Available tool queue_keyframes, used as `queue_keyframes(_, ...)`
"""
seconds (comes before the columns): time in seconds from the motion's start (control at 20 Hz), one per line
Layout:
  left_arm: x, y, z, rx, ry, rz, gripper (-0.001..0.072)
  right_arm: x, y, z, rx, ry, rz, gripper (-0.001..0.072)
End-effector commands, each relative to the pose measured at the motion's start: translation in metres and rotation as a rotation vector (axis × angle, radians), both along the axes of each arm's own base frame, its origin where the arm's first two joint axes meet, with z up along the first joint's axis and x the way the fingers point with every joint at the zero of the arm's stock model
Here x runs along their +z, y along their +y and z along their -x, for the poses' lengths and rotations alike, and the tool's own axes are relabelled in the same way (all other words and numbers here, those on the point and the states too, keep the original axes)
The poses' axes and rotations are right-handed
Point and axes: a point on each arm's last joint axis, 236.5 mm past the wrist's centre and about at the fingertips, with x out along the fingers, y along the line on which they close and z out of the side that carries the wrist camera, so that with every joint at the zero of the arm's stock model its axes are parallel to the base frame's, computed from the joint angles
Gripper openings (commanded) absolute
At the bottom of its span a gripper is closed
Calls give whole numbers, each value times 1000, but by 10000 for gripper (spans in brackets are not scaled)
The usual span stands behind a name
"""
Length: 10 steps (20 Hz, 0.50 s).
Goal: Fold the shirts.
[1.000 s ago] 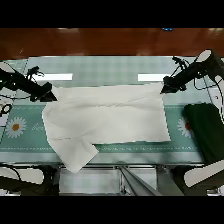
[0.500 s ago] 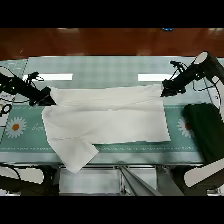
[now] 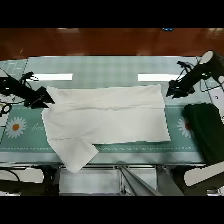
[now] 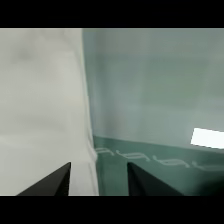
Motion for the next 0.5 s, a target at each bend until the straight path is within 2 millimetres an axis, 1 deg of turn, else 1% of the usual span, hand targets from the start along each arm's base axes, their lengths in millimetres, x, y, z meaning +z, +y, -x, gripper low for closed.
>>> queue_keyframes(0.0, 14, 25, 34, 149, -69, -62, 508, 30, -28, 11, -159, -140, 7, 411)
queue_keyframes(0.05, 6, 27, 60, 204, -47, -58, 508, 29, -17, 20, -200, -187, -53, 410)
queue_keyframes(0.1, -3, 24, 89, 256, -10, -38, 508, 25, -3, 32, -234, -228, -105, 411)
queue_keyframes(0.15, -14, 20, 118, 305, 28, -19, 508, 17, 10, 47, -249, -263, -135, 410)
queue_keyframes(0.2, -21, 17, 139, 350, 44, -5, 508, 9, 20, 60, -263, -283, -154, 410)
queue_keyframes(0.25, -27, 16, 154, 401, 58, 4, 508, 2, 32, 73, -273, -295, -188, 410)
queue_keyframes(0.35, -34, 8, 176, 462, 94, 35, 508, -4, 50, 93, -274, -295, -245, 410)
queue_keyframes(0.4, -38, -1, 186, 461, 127, 61, 508, -5, 58, 98, -266, -300, -271, 410)
queue_keyframes(0.45, -40, -7, 191, 463, 153, 78, 508, -6, 60, 101, -262, -299, -277, 410)
